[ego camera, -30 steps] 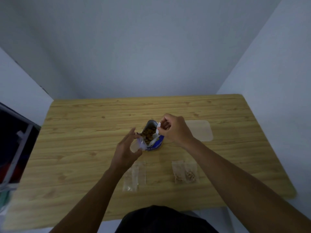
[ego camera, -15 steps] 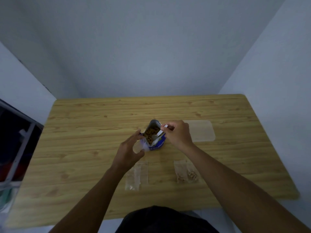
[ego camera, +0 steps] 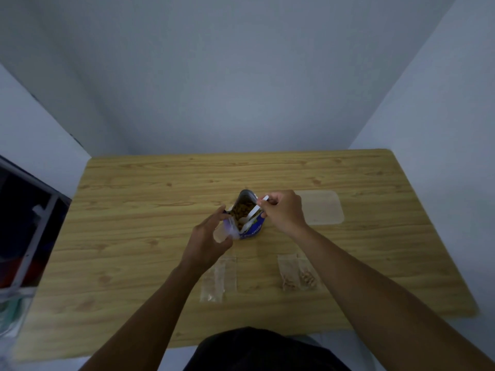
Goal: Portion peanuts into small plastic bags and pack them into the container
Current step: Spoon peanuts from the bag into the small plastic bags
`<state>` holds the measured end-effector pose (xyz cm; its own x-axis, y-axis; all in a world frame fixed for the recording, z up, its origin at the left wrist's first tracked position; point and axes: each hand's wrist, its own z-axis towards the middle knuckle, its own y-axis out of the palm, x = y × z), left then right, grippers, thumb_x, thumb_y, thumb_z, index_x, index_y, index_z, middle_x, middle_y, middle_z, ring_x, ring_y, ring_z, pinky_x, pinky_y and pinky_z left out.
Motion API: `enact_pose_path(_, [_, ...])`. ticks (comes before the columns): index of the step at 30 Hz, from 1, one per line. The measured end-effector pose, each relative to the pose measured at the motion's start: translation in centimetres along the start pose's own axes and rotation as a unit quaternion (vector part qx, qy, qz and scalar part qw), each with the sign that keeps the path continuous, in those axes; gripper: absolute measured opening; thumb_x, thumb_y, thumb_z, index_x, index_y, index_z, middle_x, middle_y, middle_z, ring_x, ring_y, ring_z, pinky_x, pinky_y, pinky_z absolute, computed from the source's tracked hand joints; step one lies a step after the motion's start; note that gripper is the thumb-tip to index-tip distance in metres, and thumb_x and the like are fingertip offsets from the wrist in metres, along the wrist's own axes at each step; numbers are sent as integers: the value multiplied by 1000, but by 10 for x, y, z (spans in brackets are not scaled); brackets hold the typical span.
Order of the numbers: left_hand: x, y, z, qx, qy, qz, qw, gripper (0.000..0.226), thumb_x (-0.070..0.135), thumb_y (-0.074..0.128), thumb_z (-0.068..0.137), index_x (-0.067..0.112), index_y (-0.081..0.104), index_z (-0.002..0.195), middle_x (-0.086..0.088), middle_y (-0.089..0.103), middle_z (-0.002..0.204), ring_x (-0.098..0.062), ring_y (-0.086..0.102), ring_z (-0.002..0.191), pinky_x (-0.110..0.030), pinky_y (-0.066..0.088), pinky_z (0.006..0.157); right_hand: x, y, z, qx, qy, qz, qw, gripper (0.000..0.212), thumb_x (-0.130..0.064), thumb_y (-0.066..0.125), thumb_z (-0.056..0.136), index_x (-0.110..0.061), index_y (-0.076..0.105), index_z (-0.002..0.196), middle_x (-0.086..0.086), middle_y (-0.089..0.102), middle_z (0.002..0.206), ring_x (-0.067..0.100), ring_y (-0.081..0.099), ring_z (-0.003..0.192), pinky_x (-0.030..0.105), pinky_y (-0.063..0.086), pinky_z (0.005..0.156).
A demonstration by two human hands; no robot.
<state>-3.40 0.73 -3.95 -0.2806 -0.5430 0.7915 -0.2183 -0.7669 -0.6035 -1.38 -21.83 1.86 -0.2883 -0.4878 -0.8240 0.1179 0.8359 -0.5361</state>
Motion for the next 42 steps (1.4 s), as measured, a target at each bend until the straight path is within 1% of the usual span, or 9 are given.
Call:
enact_pose_path(5, [2, -1, 1, 5, -11, -18, 1000, 55, 15, 78, 77, 20, 59, 129, -1, 46, 151, -10, 47, 137, -40, 48, 106, 6, -3, 3, 17, 45, 40, 998, 5, -20, 78, 87, -19, 81, 90, -4, 72, 59, 3, 69, 54, 14, 51, 57])
enact_pose_path(10, [4, 1, -1, 7, -12, -20, 1000, 56, 12, 79, 76, 18, 60, 128, -2, 46, 151, -10, 47, 137, -40, 48, 106, 10, 4, -5, 12, 50, 48, 997, 2, -21, 78, 87, -20, 80, 88, -4, 72, 59, 5, 71, 56, 18, 58, 62])
enact_pose_path(13, [5, -1, -1, 11, -18, -17, 1000, 55, 12, 79, 75, 20, 60, 126, 0, 47, 151, -9, 48, 135, -38, 48, 106, 9, 0, -3, 18, 77, 81, 994, 6, -22, 79, 87, -25, 78, 82, -1, 73, 60, 9, 72, 58, 26, 61, 65])
enact_pose_path(19, [9, -5, -1, 16, -29, -20, 999, 58, 13, 79, 77, 21, 59, 130, 1, 50, 148, -10, 51, 133, -34, 48, 106, 14, -7, 0, 35, 133, 133, 982, 4, -15, 77, 87, -15, 80, 89, 4, 76, 67, 8, 69, 56, 19, 54, 56])
enact_pose_path(23, [16, -5, 0, 29, -56, -25, 998, 70, 10, 81, 76, 14, 52, 140, 1, 61, 136, -9, 60, 120, -20, 48, 99, 21, -9, 0, 43, 178, 190, 964, 4, -13, 76, 87, -11, 79, 90, 9, 77, 73, 10, 67, 56, 20, 53, 57])
enact_pose_path(28, [17, -6, 2, 34, -62, -26, 997, 72, 10, 81, 75, 13, 51, 141, 1, 66, 126, -7, 64, 110, -24, 53, 94, 29, -11, 2, 49, 228, 268, 935, 8, -12, 78, 86, -7, 78, 91, 14, 77, 77, 17, 67, 63, 30, 56, 64])
enact_pose_path(33, [26, -8, 8, 60, -36, -8, 998, 48, 9, 82, 74, 13, 64, 118, 2, 61, 118, -3, 61, 92, -15, 50, 77, 31, -19, 4, 49, 256, 311, 914, 10, -6, 79, 84, -3, 76, 93, 14, 74, 74, 17, 65, 59, 31, 53, 59])
enact_pose_path(37, [29, -8, 16, 65, -46, 17, 997, 46, 9, 83, 72, 11, 67, 115, 0, 57, 110, 0, 58, 80, -6, 44, 68, 27, -33, 7, 51, 248, 340, 906, 9, -5, 78, 85, -2, 72, 91, 13, 72, 71, 14, 64, 53, 27, 50, 54])
enact_pose_path(42, [36, -7, 25, 56, -68, 21, 996, 46, 15, 83, 73, 14, 67, 116, 0, 57, 107, -5, 57, 78, -9, 43, 64, 10, -51, 9, 25, 203, 335, 920, 4, -4, 75, 87, -2, 74, 91, 13, 72, 74, 14, 62, 56, 26, 49, 55])
